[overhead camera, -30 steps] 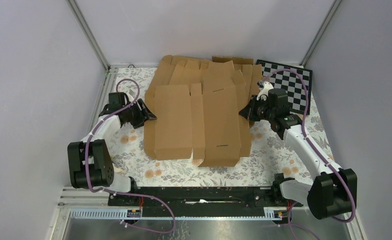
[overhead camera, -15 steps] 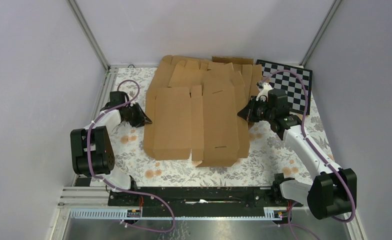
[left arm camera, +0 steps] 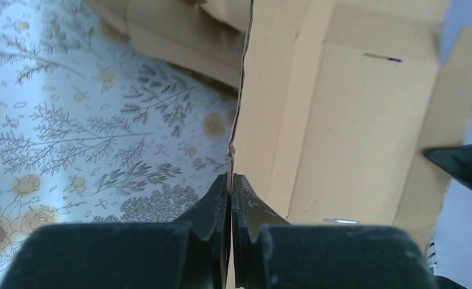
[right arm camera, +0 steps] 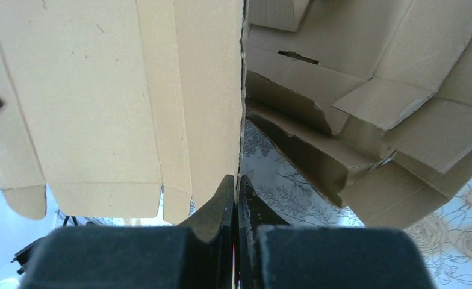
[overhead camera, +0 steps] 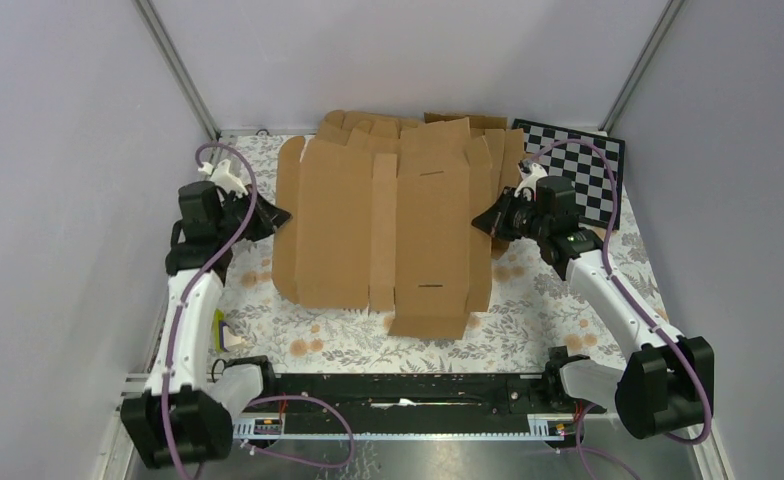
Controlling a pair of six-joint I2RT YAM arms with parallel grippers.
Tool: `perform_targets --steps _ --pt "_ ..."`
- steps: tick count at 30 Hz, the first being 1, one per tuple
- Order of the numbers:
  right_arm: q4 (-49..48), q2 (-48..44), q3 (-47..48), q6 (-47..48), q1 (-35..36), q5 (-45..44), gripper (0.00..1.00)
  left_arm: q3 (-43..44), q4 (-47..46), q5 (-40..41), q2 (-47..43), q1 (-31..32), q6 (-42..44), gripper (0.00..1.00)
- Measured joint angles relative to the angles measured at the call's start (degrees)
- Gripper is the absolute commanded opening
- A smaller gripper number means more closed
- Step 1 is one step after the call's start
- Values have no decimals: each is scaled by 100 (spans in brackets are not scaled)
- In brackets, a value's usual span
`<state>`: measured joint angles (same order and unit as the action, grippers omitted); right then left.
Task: Fold the paper box
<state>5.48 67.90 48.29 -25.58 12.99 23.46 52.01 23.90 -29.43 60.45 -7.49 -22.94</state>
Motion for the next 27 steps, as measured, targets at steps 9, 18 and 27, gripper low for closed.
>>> perform_targets --steps 9,18,27 --pt "-374 9 170 -358 1130 -885 0 -11 -212 -306 -1355 0 -372 0" --pt "-1753 308 -20 297 2483 -2546 0 -538 -1364 -435 -2476 125 -664 0" --pt "-2022 914 -551 264 2673 -3939 0 -1342 -1921 -551 -2498 319 -866 0"
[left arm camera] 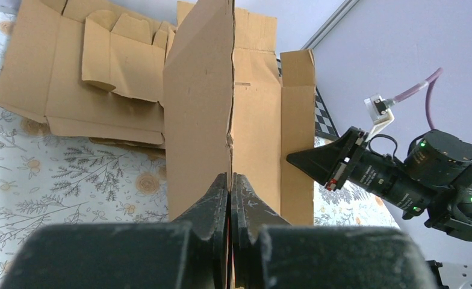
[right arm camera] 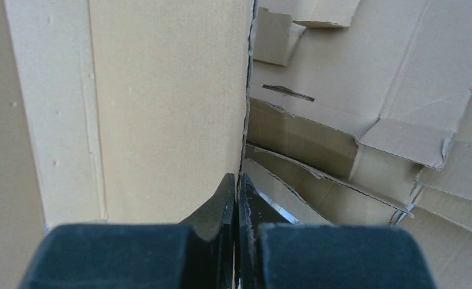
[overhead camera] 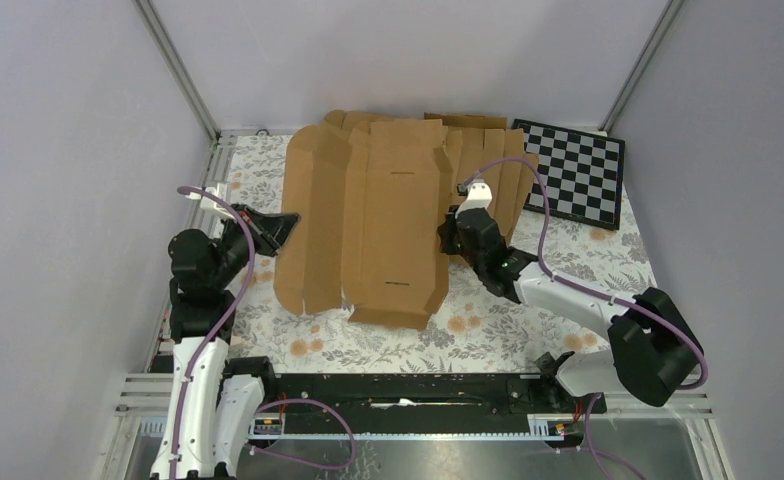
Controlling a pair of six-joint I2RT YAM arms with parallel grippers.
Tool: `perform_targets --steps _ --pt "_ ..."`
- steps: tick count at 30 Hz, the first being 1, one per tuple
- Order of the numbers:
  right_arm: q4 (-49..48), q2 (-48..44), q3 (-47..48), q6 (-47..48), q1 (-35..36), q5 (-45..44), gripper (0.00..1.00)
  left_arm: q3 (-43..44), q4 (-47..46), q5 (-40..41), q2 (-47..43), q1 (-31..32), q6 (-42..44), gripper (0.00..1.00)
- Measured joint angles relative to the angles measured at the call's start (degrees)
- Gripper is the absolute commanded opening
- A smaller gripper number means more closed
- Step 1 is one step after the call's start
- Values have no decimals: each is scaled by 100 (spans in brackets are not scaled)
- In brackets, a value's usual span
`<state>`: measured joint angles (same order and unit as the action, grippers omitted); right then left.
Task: Fold the paper box
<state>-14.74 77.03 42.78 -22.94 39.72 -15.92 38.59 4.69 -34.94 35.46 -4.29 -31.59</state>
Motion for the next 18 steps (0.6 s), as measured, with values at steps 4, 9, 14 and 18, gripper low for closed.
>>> perform_targets --steps 4,9,14,18 --pt "-214 68 -103 72 168 -599 0 -13 -151 -13 -13 105 0 0" --pt "-752 -28 -481 345 262 -1318 0 -44 -229 -72 -22 205 2 0" --pt "-1554 -398 -1167 710 302 -1956 0 -317 -358 -87 -105 315 -85 0" --pt "-2000 -555 -1587 914 326 -2221 0 -636 -446 -70 -201 509 -201 0"
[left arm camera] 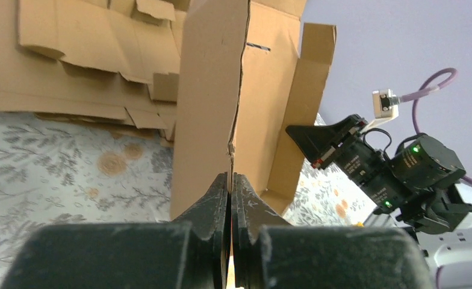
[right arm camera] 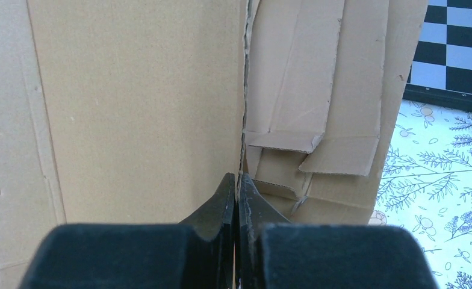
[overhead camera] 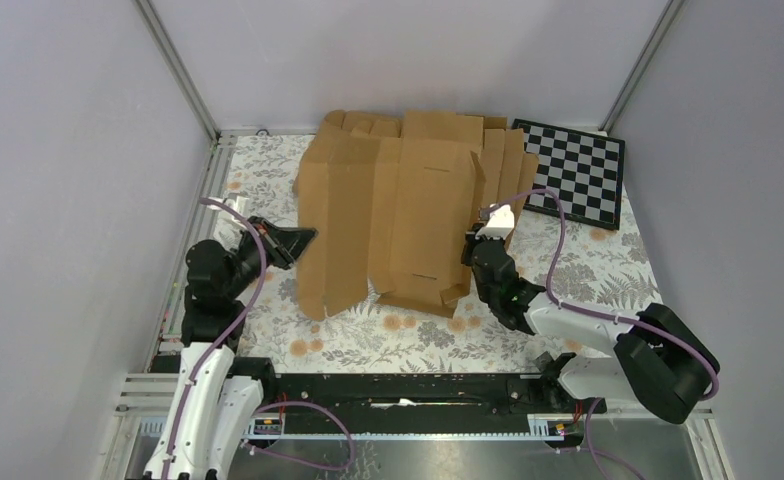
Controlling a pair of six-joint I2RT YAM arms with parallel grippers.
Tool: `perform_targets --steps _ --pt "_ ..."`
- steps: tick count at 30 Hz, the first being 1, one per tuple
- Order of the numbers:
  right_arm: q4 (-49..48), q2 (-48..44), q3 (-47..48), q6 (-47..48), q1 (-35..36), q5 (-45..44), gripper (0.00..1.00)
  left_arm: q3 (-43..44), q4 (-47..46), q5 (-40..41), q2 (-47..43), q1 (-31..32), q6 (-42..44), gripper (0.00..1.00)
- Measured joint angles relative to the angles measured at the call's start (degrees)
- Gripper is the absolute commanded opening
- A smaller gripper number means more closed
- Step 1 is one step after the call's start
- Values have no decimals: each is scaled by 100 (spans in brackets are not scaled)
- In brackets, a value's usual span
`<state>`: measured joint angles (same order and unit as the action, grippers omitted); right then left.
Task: Fold the paper box
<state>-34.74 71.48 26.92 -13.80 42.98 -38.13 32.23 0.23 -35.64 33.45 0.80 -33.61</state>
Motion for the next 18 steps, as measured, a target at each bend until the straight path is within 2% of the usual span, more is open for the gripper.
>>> perform_targets --steps 5,11,18 --pt "-415 -4 -317 164 79 -144 0 -284 -151 92 -94 485 -153 0" --pt "-835 -168 -675 376 157 -249 0 -286 -111 232 -260 1104 -140 0" --pt "-1419 -168 -938 704 439 -483 0 -221 -116 232 -63 1624 -140 0"
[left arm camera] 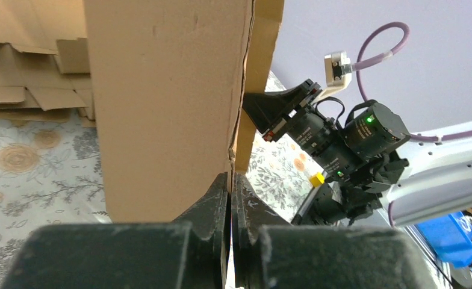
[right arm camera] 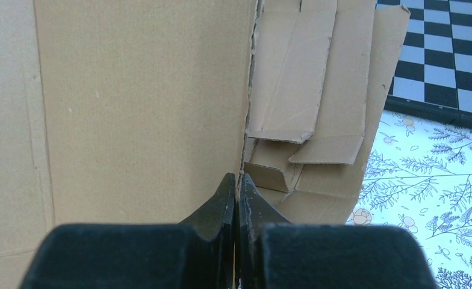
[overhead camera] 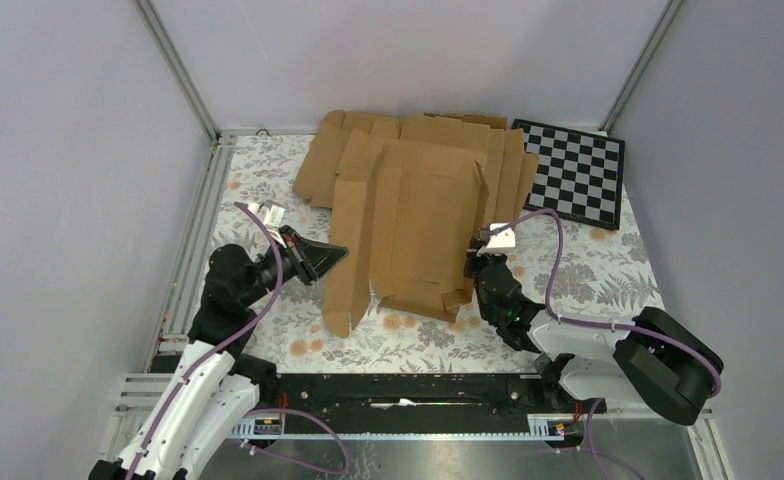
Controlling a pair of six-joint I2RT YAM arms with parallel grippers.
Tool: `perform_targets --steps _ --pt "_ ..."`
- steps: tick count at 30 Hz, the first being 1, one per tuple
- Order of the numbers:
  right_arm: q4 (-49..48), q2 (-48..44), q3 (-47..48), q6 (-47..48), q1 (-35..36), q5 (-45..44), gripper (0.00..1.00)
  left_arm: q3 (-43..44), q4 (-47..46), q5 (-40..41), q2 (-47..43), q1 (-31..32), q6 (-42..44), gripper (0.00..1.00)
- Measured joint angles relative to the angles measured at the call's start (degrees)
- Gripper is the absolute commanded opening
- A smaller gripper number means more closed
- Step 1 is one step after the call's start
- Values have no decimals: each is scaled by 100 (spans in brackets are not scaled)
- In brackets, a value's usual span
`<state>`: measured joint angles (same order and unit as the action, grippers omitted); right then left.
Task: Fold the paper box
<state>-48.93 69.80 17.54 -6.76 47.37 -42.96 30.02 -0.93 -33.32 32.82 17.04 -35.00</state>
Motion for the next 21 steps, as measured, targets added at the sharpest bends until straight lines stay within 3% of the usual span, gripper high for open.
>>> perform_targets --steps 10,15,21 --pt "-1115 20 -184 835 271 -750 0 -251 -957 -645 264 181 -516 0" --pt "-1338 59 -267 1014 280 -966 1 -280 -892 -638 455 398 -258 0" --pt "-1180 201 -284 686 295 -1211 6 -251 -999 -101 852 1519 -7 0"
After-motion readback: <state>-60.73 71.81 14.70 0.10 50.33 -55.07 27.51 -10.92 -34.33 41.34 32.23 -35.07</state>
